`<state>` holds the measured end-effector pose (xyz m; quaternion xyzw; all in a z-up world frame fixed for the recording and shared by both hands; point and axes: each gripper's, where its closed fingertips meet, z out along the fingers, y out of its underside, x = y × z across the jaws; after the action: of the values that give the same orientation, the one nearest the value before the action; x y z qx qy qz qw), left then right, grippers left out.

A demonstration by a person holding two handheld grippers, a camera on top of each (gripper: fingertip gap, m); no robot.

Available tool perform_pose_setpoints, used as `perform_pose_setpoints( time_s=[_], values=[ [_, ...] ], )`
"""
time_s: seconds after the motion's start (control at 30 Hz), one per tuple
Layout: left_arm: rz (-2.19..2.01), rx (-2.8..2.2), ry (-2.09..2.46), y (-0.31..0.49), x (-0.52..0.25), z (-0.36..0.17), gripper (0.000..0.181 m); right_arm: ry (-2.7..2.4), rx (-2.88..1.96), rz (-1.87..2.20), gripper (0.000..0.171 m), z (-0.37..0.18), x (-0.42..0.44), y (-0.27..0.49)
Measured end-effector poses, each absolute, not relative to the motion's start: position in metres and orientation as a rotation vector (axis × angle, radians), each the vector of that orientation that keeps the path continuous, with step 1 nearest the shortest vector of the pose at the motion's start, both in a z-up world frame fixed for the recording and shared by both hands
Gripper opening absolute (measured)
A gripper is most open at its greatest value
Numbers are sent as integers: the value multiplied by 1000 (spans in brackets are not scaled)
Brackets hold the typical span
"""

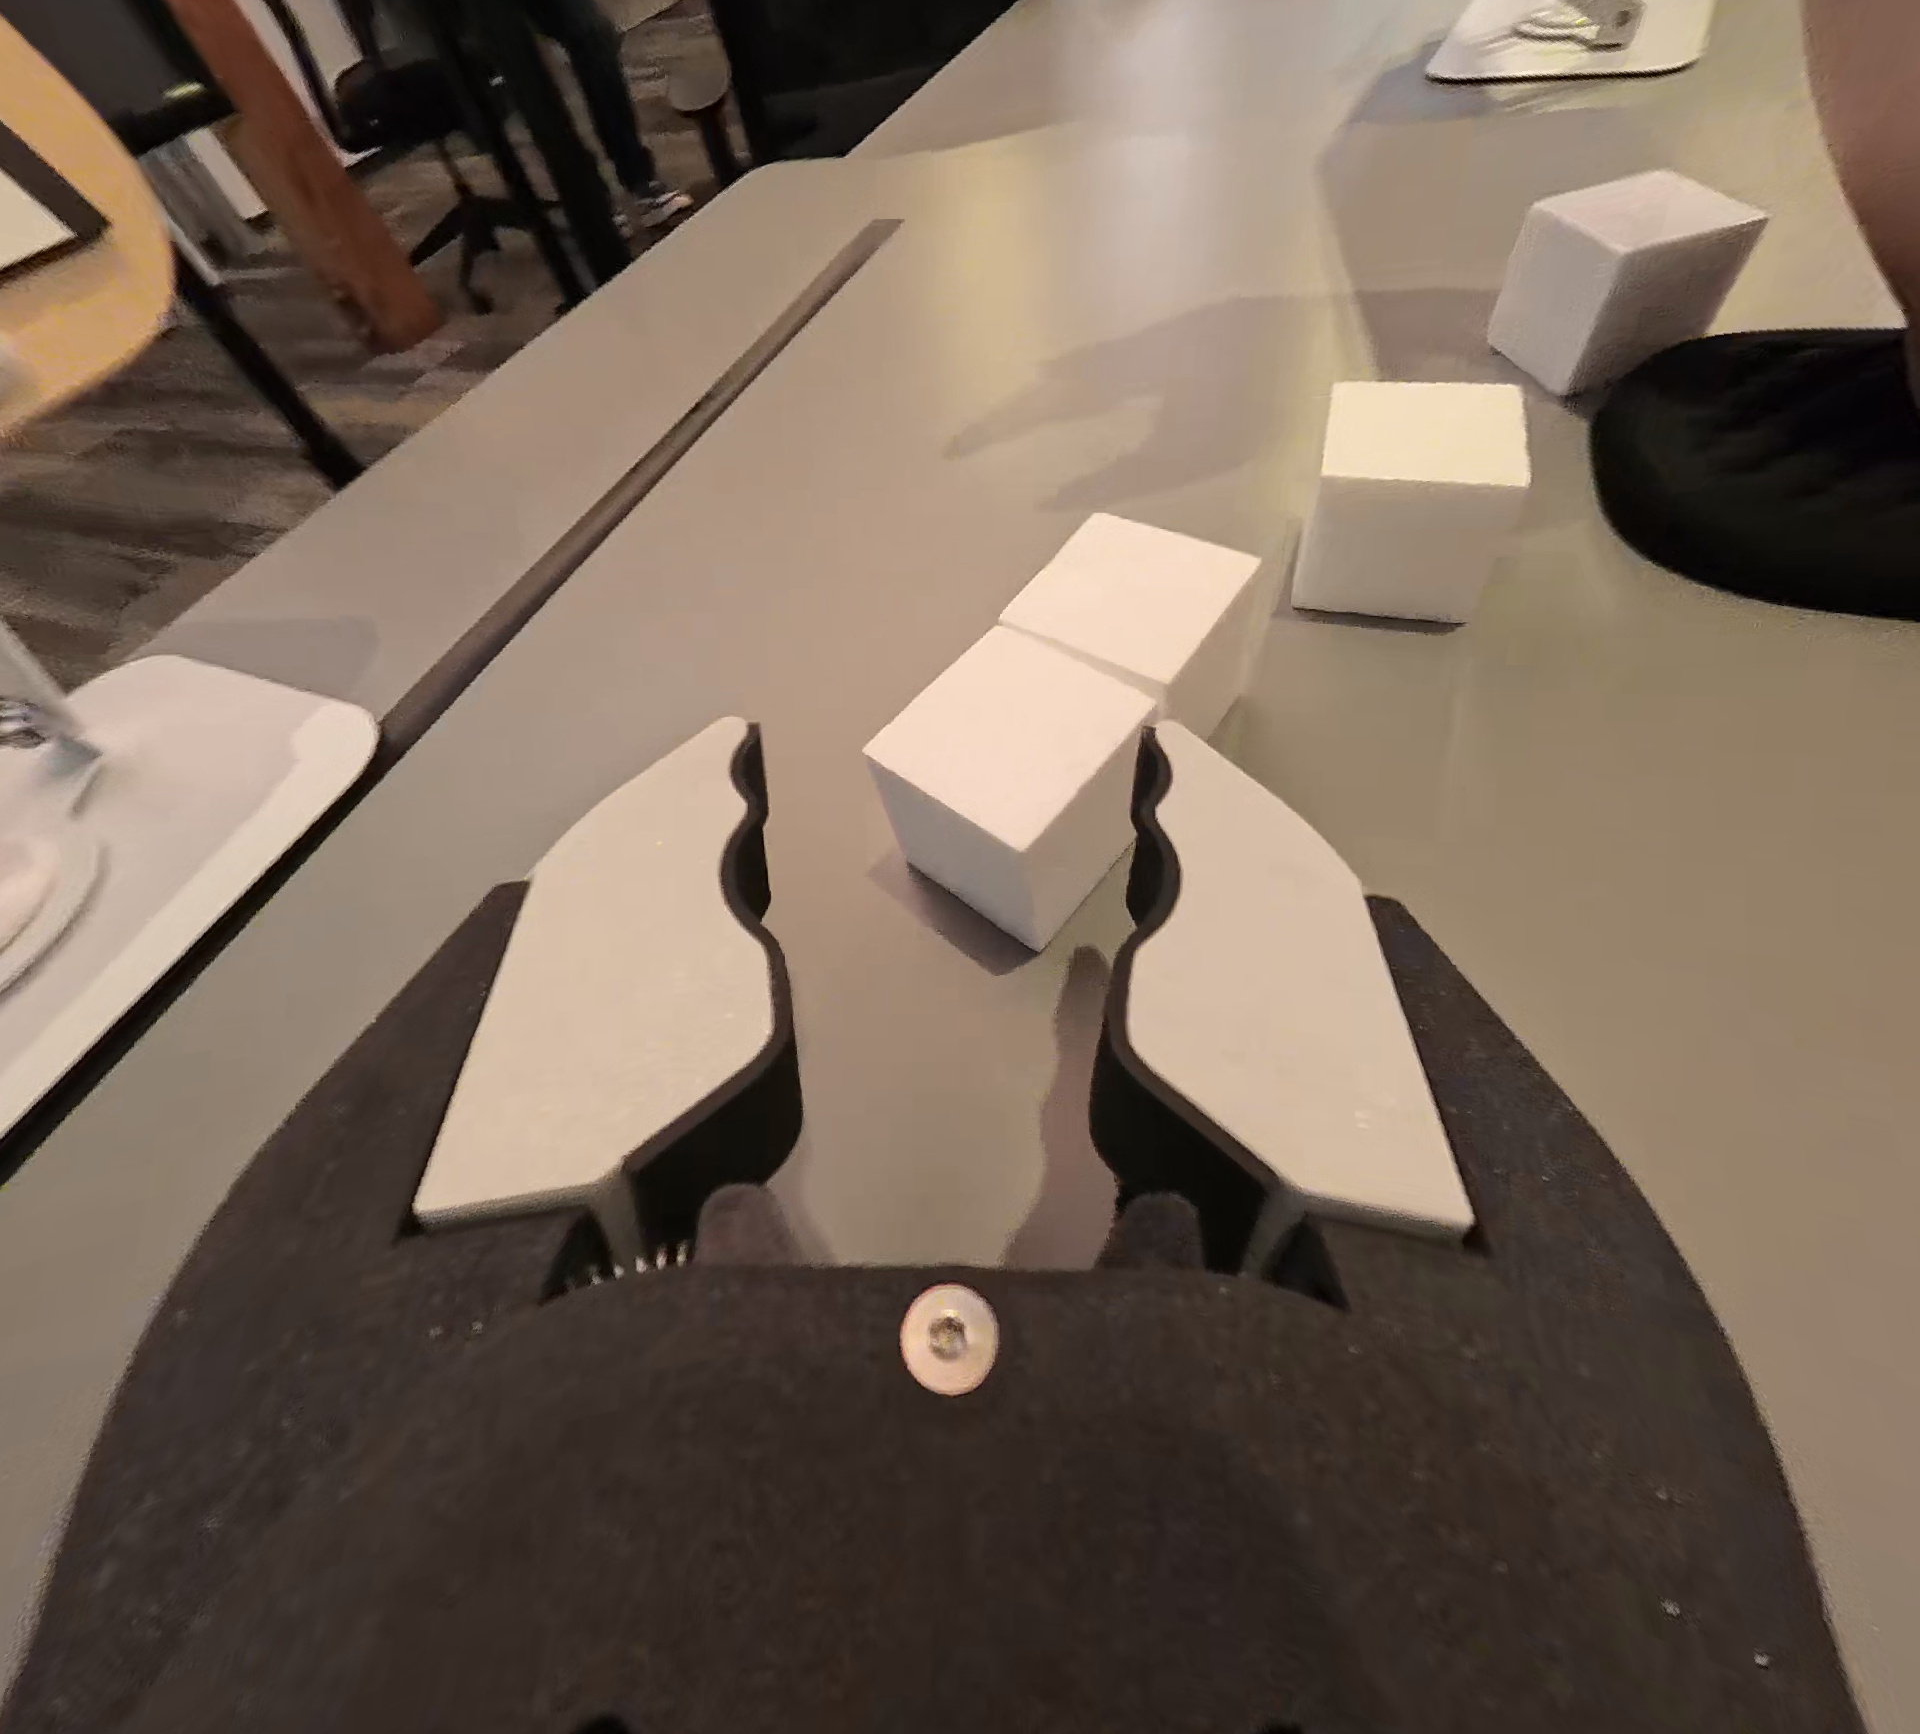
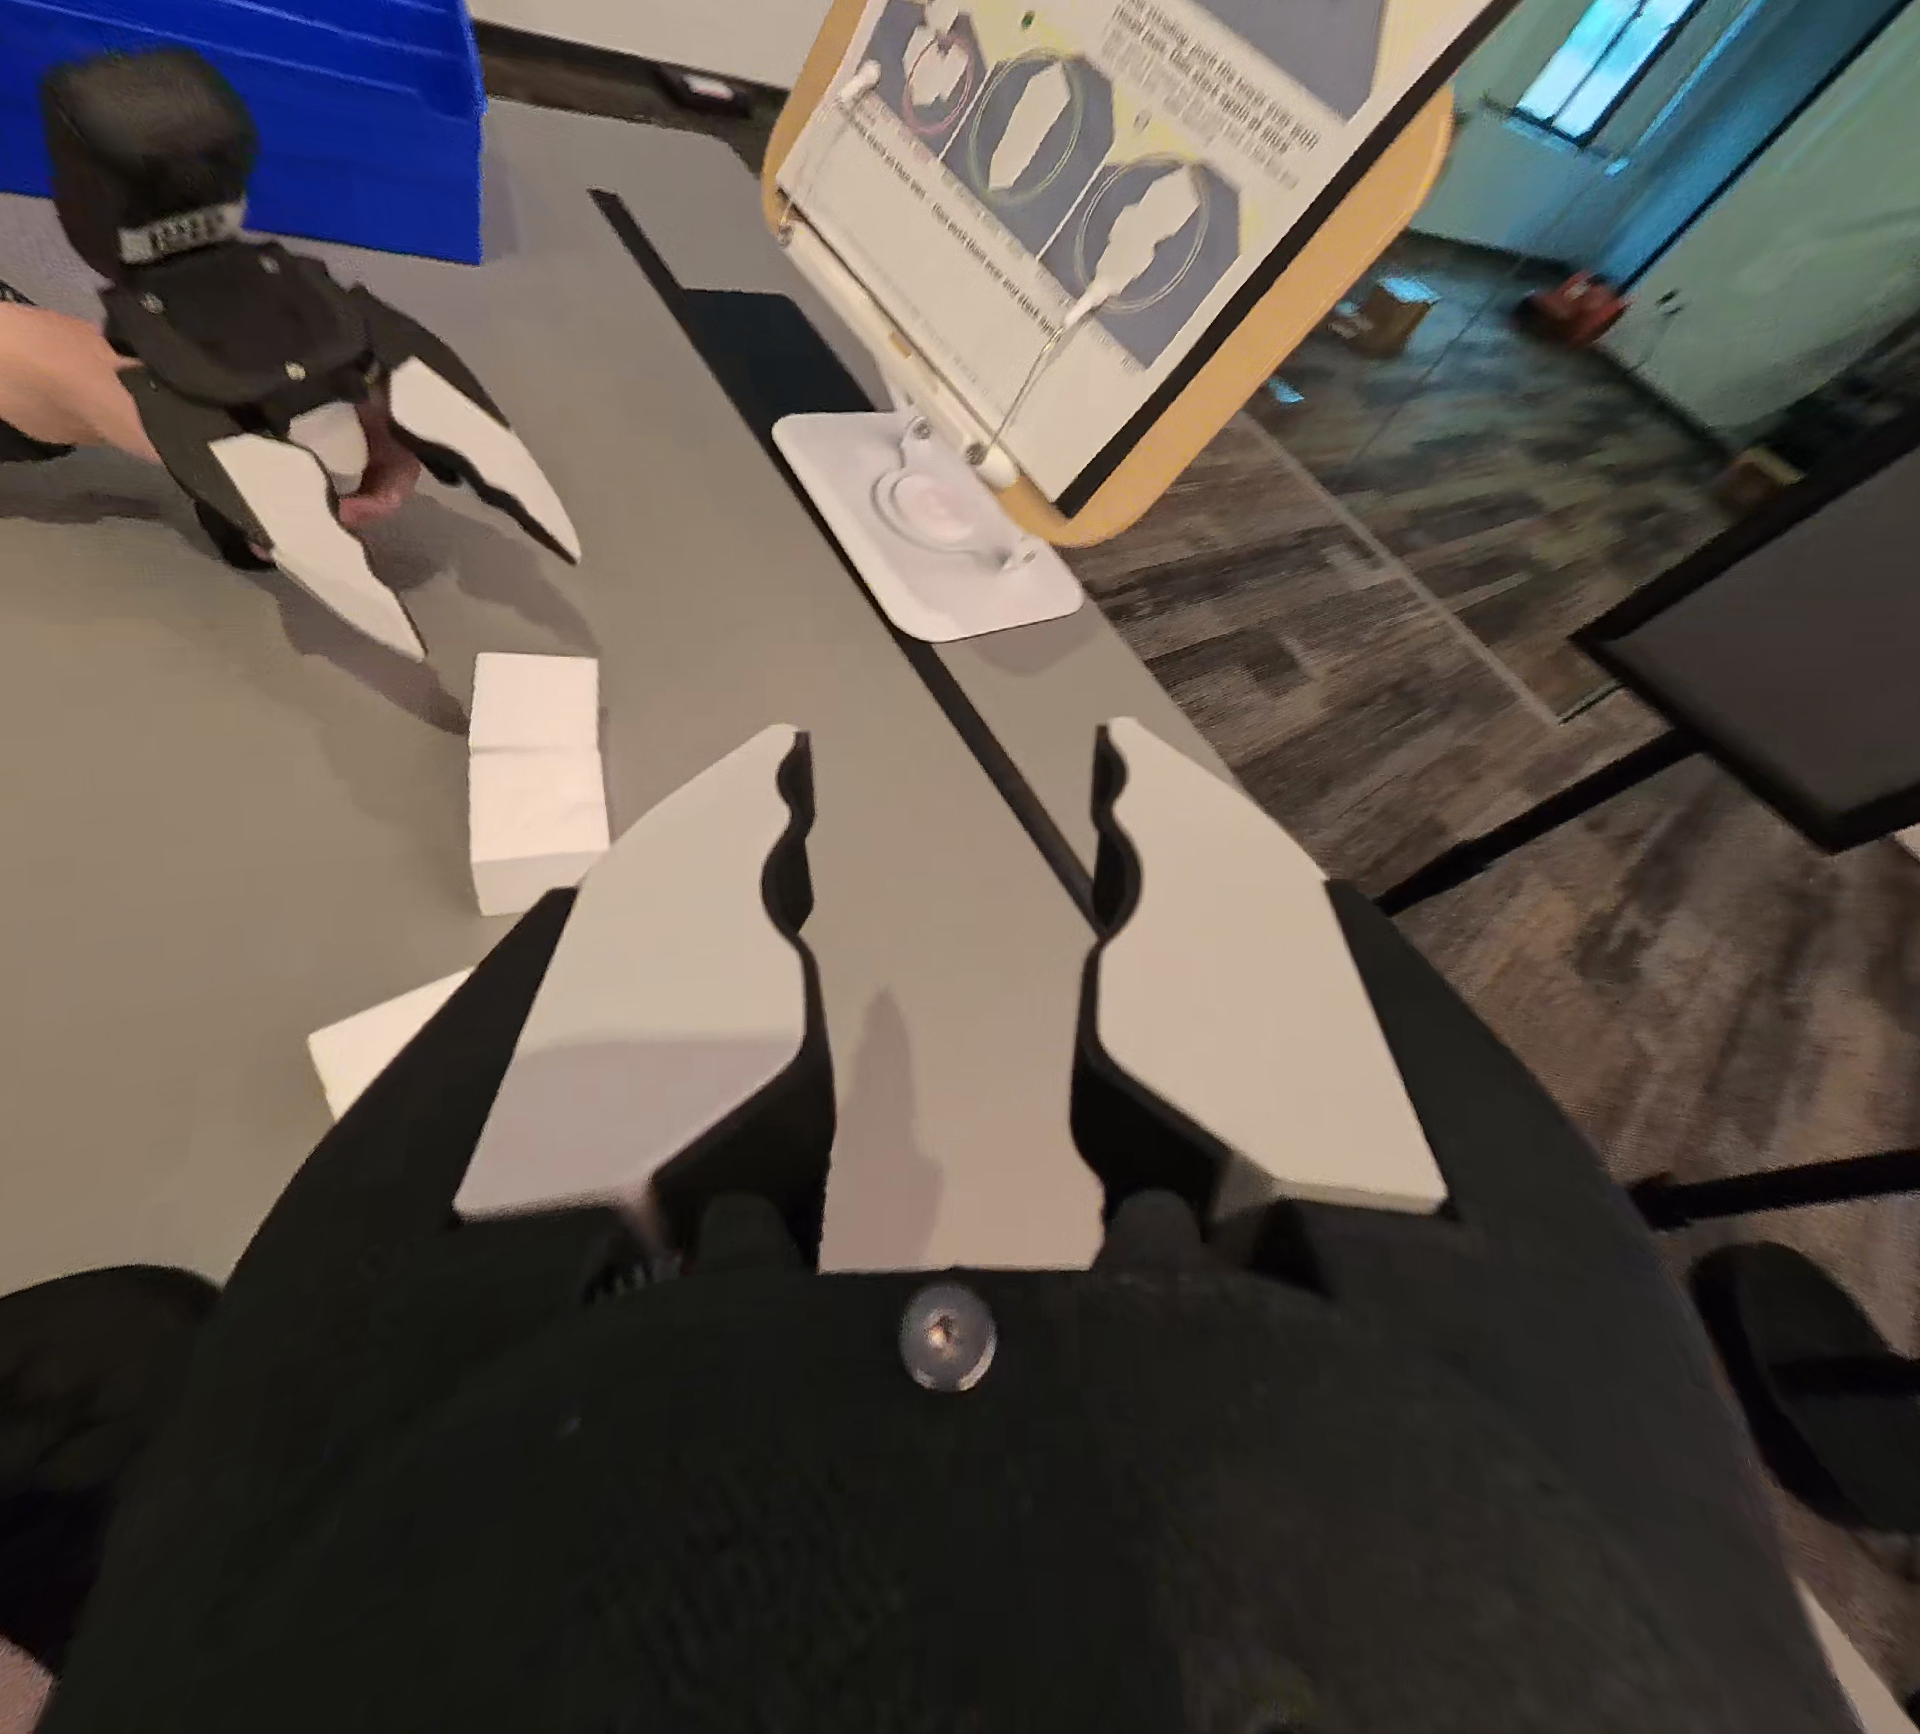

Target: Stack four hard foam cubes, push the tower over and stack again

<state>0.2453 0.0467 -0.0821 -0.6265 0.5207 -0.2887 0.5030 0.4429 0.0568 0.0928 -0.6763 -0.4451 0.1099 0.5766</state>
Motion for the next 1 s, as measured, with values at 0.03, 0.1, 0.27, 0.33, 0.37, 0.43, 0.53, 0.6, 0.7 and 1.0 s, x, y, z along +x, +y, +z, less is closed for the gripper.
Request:
perform_pose_setpoints(
  time_s=[0.03, 0.1, 0.27, 0.33, 0.37, 0.43, 0.53, 0.6, 0.7, 1.0],
  values=[
    [-735, -1508, 1269, 48, 246, -85, 66, -1020, -1573, 216, 57, 101, 444, 50],
    [-821, -1516, 1297, 50, 249, -90, 68, -954, -1555, 142, 61, 121, 445, 35],
    [-885, -1483, 1449, 49, 261, -100, 75, -803, -1559, 188, 63, 139, 444, 4],
    [-869, -1475, 1512, 48, 268, -105, 76, -755, -1686, 173, 69, 112, 456, -5],
    [-851, -1469, 1541, 47, 271, -108, 77, -786, -1743, 155, 70, 91, 462, -15],
    [-800, -1456, 1577, 49, 276, -115, 72, -827, -1840, 100, 70, 43, 481, -38],
    [-724, -1482, 1579, 54, 279, -123, 63, -712, -2039, 150, 75, -33, 518, -71],
    [-706, -1484, 1562, 54, 275, -116, 63, -607, -2105, 188, 78, -76, 535, -90],
    [-683, -1485, 1507, 60, 262, -94, 63, -504, -2088, 249, 80, -111, 538, -110],
    [-865, -1448, 1407, 33, 299, -31, 63, -377, -2075, 237, 58, -130, 534, -102]
  ],
)
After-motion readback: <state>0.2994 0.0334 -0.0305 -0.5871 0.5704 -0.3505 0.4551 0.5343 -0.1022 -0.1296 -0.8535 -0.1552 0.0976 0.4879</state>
